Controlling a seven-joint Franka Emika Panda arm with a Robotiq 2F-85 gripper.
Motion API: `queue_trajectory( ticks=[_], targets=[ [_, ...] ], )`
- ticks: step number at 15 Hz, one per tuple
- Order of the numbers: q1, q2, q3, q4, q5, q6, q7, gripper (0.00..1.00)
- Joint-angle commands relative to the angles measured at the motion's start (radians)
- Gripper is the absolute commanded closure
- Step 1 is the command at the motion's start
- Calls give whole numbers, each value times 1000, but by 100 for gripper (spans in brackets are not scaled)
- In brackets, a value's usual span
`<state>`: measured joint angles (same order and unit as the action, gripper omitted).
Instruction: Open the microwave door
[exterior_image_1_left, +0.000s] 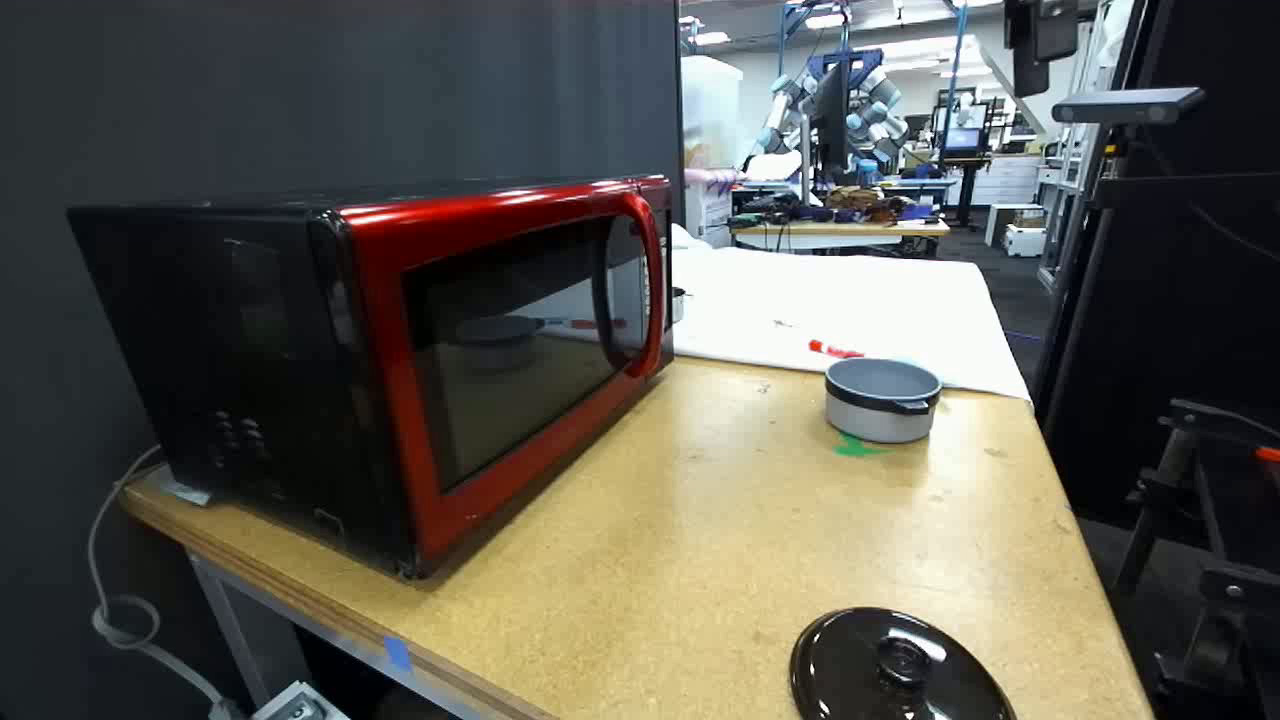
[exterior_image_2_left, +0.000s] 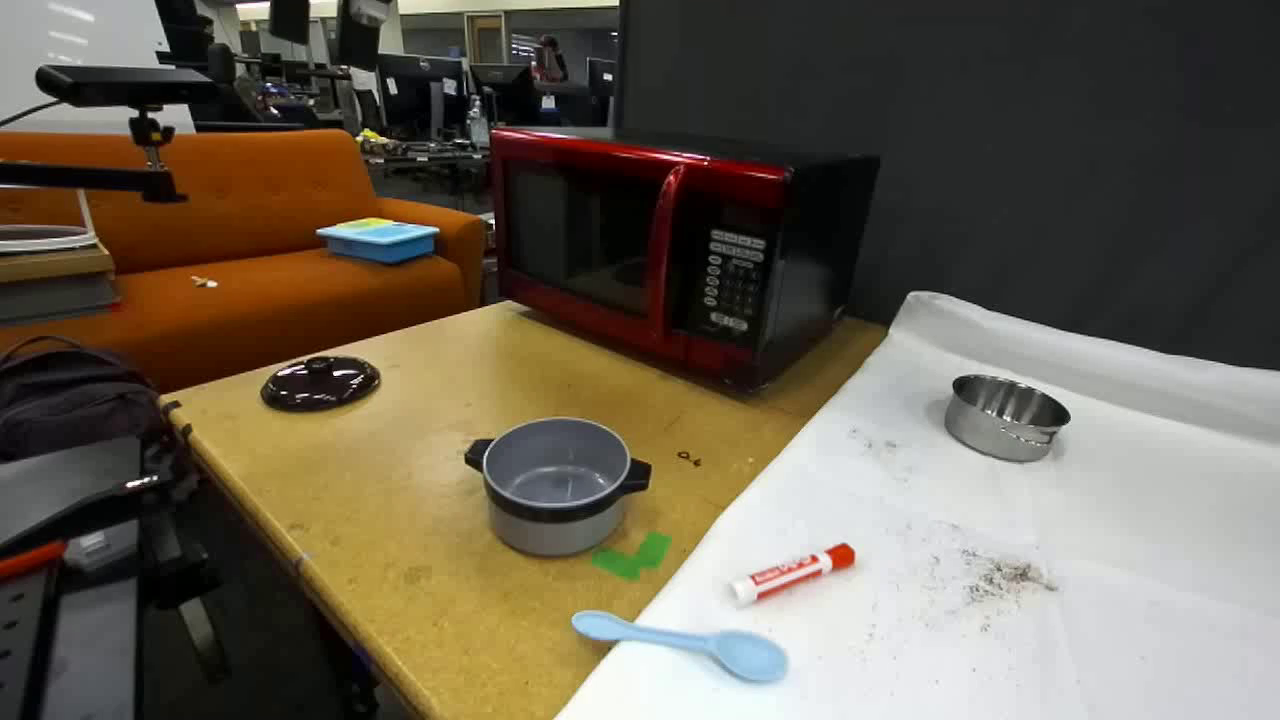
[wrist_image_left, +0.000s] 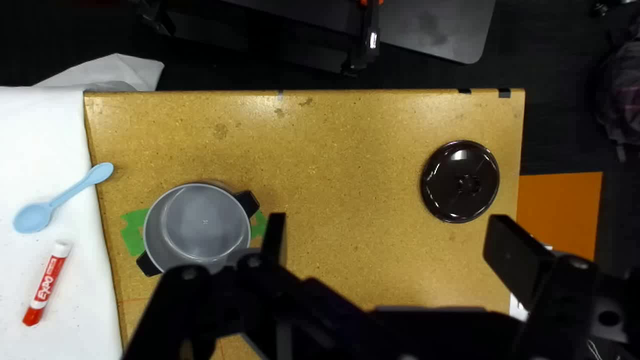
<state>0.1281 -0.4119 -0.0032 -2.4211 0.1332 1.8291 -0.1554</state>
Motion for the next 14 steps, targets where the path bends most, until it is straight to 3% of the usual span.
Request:
queue_trajectory(
  ticks=[1,10,12,14],
  targets=[
    [-13,0,12,1,4,-2,-4,0],
    [-13,0,12,1,4,-2,-4,0],
    [10,-11,45,-53,3,142,-14,0],
    [20,6,86,-91,10,321,54,0]
  ],
)
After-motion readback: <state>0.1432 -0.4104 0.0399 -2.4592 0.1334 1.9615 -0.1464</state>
